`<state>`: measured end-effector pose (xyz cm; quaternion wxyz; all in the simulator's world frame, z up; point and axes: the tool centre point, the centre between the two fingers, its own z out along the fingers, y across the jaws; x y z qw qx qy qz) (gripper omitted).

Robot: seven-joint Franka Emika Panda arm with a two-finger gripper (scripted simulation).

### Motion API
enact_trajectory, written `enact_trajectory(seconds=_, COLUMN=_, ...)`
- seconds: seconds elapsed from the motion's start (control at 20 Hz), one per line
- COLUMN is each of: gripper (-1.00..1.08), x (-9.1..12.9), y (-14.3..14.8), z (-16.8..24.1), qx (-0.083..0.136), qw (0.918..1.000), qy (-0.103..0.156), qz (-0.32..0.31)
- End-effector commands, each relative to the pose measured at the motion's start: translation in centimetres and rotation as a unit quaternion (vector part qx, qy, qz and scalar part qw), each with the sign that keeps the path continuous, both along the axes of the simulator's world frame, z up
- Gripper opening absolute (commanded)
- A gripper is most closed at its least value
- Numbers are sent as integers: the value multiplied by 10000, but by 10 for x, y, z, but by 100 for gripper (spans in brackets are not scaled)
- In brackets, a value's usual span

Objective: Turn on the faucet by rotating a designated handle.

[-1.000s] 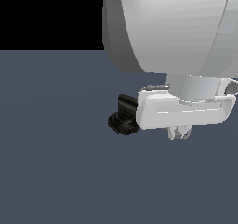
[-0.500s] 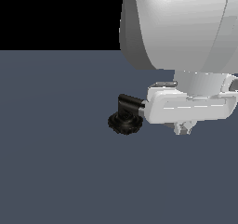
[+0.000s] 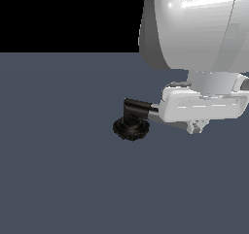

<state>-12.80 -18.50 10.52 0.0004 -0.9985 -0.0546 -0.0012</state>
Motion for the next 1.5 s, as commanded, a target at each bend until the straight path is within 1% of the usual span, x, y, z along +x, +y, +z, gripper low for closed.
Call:
enact_trajectory(seconds=0.0, gripper=-100, x=14, y=3, z=-1, qx=-4, qw=9999, qy=-10, qz=111)
enact_trajectory(seconds=1.45, gripper=-100, x=92, y=-55, z=-3, qx=-5, qw=10000, qy=9, qz=83)
